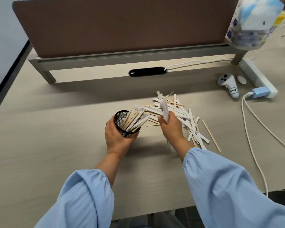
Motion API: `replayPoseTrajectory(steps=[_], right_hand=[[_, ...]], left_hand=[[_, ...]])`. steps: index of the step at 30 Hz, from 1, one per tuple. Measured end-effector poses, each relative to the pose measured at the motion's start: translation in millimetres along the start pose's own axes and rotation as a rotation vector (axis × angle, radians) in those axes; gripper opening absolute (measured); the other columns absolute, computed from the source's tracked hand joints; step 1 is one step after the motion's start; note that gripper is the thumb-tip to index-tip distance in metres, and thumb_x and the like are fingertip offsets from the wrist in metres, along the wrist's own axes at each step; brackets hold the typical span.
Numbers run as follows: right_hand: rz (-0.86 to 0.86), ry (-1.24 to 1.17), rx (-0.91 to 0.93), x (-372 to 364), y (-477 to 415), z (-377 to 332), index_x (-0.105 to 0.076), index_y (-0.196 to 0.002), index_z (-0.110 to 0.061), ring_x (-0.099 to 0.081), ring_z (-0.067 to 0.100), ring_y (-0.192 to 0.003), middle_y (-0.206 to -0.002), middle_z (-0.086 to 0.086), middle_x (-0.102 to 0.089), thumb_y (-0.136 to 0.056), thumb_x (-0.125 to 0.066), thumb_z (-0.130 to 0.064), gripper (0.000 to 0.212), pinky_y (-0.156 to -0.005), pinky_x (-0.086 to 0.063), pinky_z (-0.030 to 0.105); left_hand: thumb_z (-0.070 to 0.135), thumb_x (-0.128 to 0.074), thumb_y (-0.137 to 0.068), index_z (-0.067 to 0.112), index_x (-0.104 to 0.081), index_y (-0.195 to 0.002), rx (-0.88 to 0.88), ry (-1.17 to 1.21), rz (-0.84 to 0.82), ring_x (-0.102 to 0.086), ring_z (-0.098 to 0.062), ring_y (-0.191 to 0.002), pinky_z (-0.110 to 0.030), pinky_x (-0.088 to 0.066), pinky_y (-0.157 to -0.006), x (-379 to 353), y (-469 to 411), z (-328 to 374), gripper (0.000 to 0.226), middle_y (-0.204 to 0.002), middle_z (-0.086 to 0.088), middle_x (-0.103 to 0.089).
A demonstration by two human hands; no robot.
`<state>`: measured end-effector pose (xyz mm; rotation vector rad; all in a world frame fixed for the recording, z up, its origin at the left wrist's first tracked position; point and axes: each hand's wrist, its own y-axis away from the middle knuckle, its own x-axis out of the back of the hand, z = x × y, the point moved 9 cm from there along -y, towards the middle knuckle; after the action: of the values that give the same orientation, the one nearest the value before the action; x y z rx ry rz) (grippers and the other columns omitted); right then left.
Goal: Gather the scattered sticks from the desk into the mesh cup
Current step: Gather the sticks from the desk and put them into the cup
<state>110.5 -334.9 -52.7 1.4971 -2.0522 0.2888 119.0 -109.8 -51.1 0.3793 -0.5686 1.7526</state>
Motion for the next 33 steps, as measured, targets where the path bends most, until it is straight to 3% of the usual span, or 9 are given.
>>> replayPoseTrajectory(steps=[4,9,13,16,19,22,27,31,33], right_hand=[[0.176,-0.46,0.084,30,-5,-32,-0.048,-0.063,-0.013,-0.042,0.014,-0.052,-0.054,0.002,-0.044,-0.086,-0.067,-0.023,0.031,-0.056,-0.041,0.024],[0.149,-0.52,0.065,21,-7,-24,-0.059,-0.068,-0.005,-0.055,-0.004,-0.045,-0.056,0.005,-0.056,-0.088,-0.064,-0.02,0.026,-0.053,-0.045,0.006],[0.139,-0.459,-0.029,6,-4,13,-0.06,-0.074,0.013,-0.058,0.017,-0.068,-0.069,0.024,-0.062,-0.083,-0.07,-0.018,0.033,-0.069,-0.047,0.026],[0.092,-0.403,-0.003,-2,-4,19,-0.062,-0.066,0.002,-0.054,0.019,-0.071,-0.067,0.011,-0.058,-0.081,-0.072,-0.015,0.025,-0.072,-0.047,0.034],[0.085,-0.437,0.024,-4,-5,16,-0.068,-0.079,-0.001,-0.061,0.019,-0.075,-0.077,0.015,-0.067,-0.083,-0.07,-0.012,0.012,-0.075,-0.051,0.028],[0.04,-0.397,-0.025,-9,-8,11,-0.068,-0.094,0.007,-0.062,-0.001,-0.068,-0.079,0.008,-0.07,-0.09,-0.061,-0.02,0.028,-0.069,-0.047,0.007],[0.195,-0.386,-0.028,13,-12,8,-0.063,-0.082,0.011,-0.057,0.026,-0.071,-0.076,0.017,-0.063,-0.096,-0.051,-0.024,0.039,-0.067,-0.044,0.032],[0.412,-0.524,0.021,57,-13,-23,-0.055,-0.058,-0.021,-0.055,-0.005,-0.058,-0.064,-0.003,-0.055,-0.097,-0.046,-0.023,0.041,-0.062,-0.041,0.011],[0.443,-0.63,0.084,76,-14,-45,-0.055,-0.055,-0.026,-0.055,-0.004,-0.06,-0.064,-0.005,-0.056,-0.096,-0.045,-0.027,0.042,-0.063,-0.041,0.011]], left_hand=[[0.031,-0.087,-0.049,0.008,-0.047,-0.125,0.005,0.02,0.003,-0.048,-0.027,-0.111,-0.043,-0.04,-0.099,3,0,0,0.089,-0.119,-0.011,-0.053],[0.03,-0.088,-0.05,0.007,-0.046,-0.126,-0.001,0.0,0.001,-0.047,-0.028,-0.113,-0.044,-0.039,-0.1,3,2,0,0.09,-0.121,-0.012,-0.053],[0.027,-0.089,-0.05,0.007,-0.046,-0.126,-0.017,-0.022,-0.007,-0.047,-0.027,-0.111,-0.045,-0.04,-0.099,1,2,-3,0.089,-0.12,-0.011,-0.053],[0.027,-0.089,-0.05,0.008,-0.046,-0.126,-0.014,-0.025,-0.013,-0.048,-0.027,-0.111,-0.045,-0.04,-0.098,0,1,-3,0.089,-0.12,-0.01,-0.053],[0.027,-0.089,-0.05,0.008,-0.046,-0.126,-0.009,-0.035,-0.03,-0.047,-0.028,-0.111,-0.044,-0.04,-0.098,-3,0,-4,0.09,-0.12,-0.011,-0.053],[0.027,-0.089,-0.049,0.007,-0.046,-0.126,-0.002,-0.036,-0.046,-0.047,-0.028,-0.111,-0.044,-0.04,-0.098,-4,1,-3,0.09,-0.12,-0.011,-0.053],[0.034,-0.086,-0.048,0.007,-0.045,-0.126,-0.008,-0.039,-0.084,-0.047,-0.031,-0.111,-0.043,-0.039,-0.099,-7,0,5,0.092,-0.12,-0.013,-0.053],[0.05,-0.074,-0.047,0.009,-0.048,-0.125,-0.029,-0.085,-0.119,-0.049,-0.029,-0.111,-0.043,-0.039,-0.1,-11,-5,10,0.091,-0.12,-0.01,-0.056],[0.058,-0.068,-0.048,0.011,-0.05,-0.123,-0.053,-0.105,-0.134,-0.051,-0.028,-0.11,-0.043,-0.039,-0.099,-16,-7,13,0.09,-0.117,-0.008,-0.059]])
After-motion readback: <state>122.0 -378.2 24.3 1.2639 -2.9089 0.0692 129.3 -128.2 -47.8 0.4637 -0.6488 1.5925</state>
